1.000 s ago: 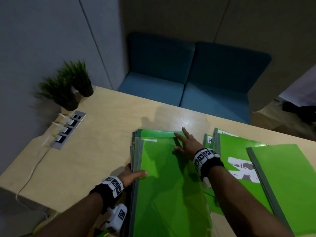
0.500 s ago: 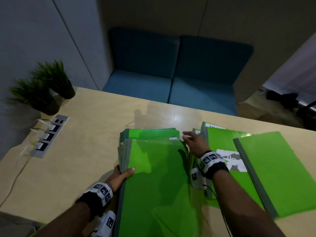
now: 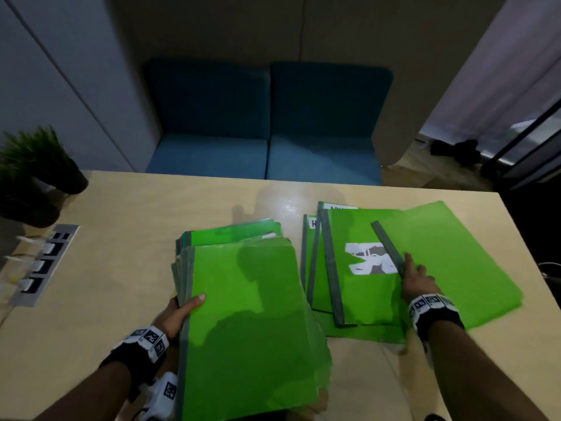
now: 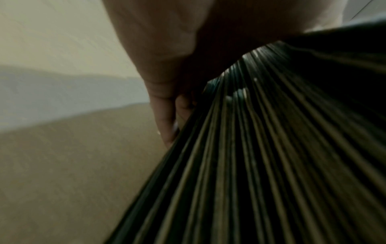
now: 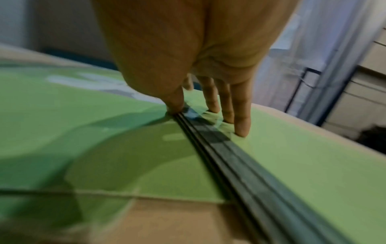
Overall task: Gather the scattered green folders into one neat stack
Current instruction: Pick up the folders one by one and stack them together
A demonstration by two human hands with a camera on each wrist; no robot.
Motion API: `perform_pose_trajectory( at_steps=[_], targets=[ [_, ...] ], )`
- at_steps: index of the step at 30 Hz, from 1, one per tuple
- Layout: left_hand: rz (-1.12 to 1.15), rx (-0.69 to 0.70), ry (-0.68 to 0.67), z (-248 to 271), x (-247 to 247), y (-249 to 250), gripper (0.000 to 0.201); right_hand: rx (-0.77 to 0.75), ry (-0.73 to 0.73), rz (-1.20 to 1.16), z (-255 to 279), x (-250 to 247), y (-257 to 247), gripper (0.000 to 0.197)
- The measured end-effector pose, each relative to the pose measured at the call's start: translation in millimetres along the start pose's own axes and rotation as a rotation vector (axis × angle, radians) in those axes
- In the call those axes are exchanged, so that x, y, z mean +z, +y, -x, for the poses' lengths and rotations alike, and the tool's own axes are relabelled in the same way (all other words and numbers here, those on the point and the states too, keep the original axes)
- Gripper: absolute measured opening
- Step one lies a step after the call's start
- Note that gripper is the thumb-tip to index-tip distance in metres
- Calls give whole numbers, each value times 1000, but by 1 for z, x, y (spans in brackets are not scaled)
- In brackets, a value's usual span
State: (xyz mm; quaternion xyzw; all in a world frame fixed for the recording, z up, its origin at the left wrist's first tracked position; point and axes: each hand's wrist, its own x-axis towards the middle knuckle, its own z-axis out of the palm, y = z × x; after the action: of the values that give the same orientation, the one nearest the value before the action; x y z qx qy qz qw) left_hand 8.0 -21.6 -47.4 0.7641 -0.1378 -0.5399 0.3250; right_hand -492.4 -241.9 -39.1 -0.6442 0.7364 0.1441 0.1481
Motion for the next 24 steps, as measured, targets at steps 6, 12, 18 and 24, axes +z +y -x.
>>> perform_pose_trajectory(
  at_steps=[6, 12, 18, 24],
  targets=[
    [-3, 13, -5, 14, 11, 13, 120, -163, -39, 175, 1, -14, -15, 57],
    [-27, 23, -12, 12, 9, 12, 134, -368, 2, 186, 62, -51, -115, 55],
    [-61, 19, -9, 3, 5, 5, 137, -513, -121, 98, 122, -18, -196, 63],
    [-51, 20, -25, -4, 1, -1, 136, -448, -83, -326, 50, -51, -155, 62]
  ],
)
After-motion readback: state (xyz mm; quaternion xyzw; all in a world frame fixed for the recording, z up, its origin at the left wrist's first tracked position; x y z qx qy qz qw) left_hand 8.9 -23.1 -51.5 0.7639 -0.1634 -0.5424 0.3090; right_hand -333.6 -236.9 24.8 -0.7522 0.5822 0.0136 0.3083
